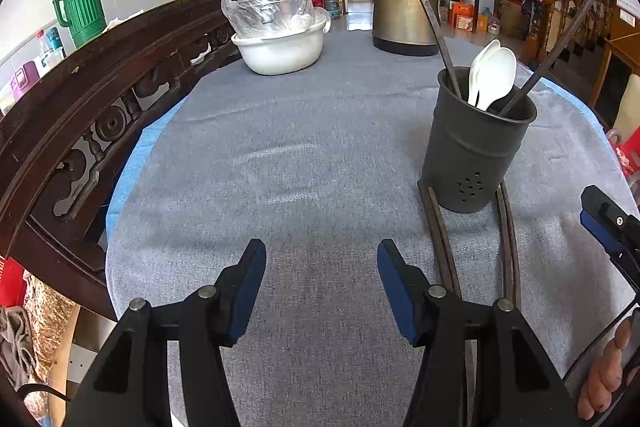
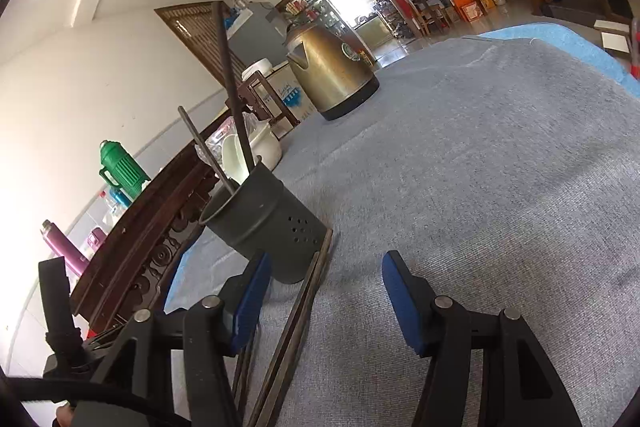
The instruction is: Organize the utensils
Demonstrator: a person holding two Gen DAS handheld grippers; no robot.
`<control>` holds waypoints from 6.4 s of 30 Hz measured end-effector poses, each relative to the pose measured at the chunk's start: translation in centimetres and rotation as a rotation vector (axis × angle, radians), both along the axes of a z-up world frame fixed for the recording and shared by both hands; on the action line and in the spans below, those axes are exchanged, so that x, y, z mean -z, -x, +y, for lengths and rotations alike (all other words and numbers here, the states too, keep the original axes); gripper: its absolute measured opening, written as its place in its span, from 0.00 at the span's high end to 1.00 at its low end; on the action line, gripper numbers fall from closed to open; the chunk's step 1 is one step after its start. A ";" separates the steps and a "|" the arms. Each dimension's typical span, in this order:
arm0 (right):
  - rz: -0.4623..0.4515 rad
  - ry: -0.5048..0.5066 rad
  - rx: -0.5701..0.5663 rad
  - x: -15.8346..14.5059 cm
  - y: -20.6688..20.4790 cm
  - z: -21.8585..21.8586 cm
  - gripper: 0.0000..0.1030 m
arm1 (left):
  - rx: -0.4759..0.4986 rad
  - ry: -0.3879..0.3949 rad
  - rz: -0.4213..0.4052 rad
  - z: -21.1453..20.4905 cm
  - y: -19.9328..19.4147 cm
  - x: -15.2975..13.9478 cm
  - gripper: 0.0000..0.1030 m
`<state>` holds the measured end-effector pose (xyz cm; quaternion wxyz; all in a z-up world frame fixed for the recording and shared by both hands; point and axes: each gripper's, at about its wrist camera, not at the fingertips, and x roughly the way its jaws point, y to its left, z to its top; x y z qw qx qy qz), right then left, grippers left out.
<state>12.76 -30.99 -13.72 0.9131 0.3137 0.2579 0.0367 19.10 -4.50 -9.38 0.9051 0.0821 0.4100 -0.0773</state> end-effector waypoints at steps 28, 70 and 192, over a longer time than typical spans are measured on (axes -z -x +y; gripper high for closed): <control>0.265 0.278 -0.098 0.6 -6.7 5.5 0.62 | 0.162 0.149 0.195 -2.5 -5.2 3.2 0.42; 0.314 0.356 -0.070 0.5 -6.1 4.9 0.69 | 0.202 0.194 0.259 -2.9 -6.1 4.1 0.41; -0.233 0.418 0.124 -20.3 -6.7 6.7 0.94 | 0.082 0.483 -0.202 -0.2 -8.6 -14.1 0.94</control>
